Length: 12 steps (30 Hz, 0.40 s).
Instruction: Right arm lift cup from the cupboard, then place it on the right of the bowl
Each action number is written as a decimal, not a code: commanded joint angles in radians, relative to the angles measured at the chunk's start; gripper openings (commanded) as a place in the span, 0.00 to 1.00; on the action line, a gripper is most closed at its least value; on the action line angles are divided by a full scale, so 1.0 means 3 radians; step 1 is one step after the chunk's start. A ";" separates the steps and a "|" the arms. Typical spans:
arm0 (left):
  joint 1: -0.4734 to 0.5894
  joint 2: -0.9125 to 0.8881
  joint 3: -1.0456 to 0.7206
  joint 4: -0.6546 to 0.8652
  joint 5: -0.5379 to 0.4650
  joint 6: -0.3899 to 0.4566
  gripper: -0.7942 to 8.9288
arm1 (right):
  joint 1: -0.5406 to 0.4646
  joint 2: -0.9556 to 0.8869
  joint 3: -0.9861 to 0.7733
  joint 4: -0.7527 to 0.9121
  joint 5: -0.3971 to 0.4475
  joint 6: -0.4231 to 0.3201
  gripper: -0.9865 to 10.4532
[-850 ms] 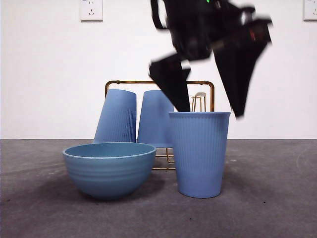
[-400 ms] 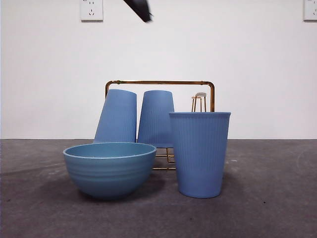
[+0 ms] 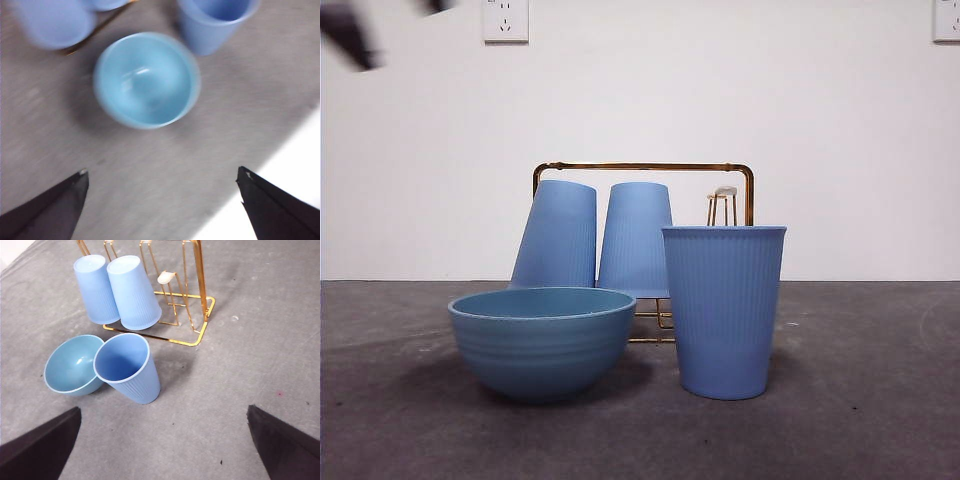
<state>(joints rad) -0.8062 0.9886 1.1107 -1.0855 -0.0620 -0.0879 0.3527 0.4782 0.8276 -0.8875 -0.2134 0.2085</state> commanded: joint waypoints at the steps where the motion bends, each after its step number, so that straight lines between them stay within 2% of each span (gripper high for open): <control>1: 0.0072 -0.0443 -0.0248 0.0132 -0.0216 -0.0170 0.56 | 0.0017 0.0008 0.0046 0.0010 -0.0024 -0.0050 0.59; 6: 0.0217 -0.1340 -0.0562 0.0327 -0.0582 -0.0296 0.56 | 0.0017 0.0008 0.0046 0.0011 -0.0024 -0.0046 0.59; 8: 0.0228 -0.1595 -0.0562 0.0346 -0.0670 -0.0270 0.56 | 0.0017 0.0008 0.0046 0.0014 -0.0022 -0.0037 0.52; 9: 0.0228 -0.1700 -0.0562 0.0356 -0.0670 -0.0272 0.48 | 0.0017 0.0008 0.0046 0.0013 -0.0022 -0.0037 0.46; 10: 0.0228 -0.1768 -0.0562 0.0346 -0.0670 -0.0272 0.22 | 0.0017 0.0008 0.0046 0.0011 -0.0024 -0.0038 0.32; 11: 0.0228 -0.1818 -0.0562 0.0327 -0.0670 -0.0287 0.12 | 0.0017 0.0008 0.0046 0.0009 -0.0024 -0.0039 0.07; 12: 0.0228 -0.1843 -0.0561 0.0324 -0.0670 -0.0286 0.09 | 0.0017 0.0008 0.0046 0.0006 -0.0019 -0.0038 0.11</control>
<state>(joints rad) -0.7322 0.4332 0.9360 -0.9970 -0.2596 -0.1696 0.3527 0.4782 0.8276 -0.8898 -0.2161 0.2058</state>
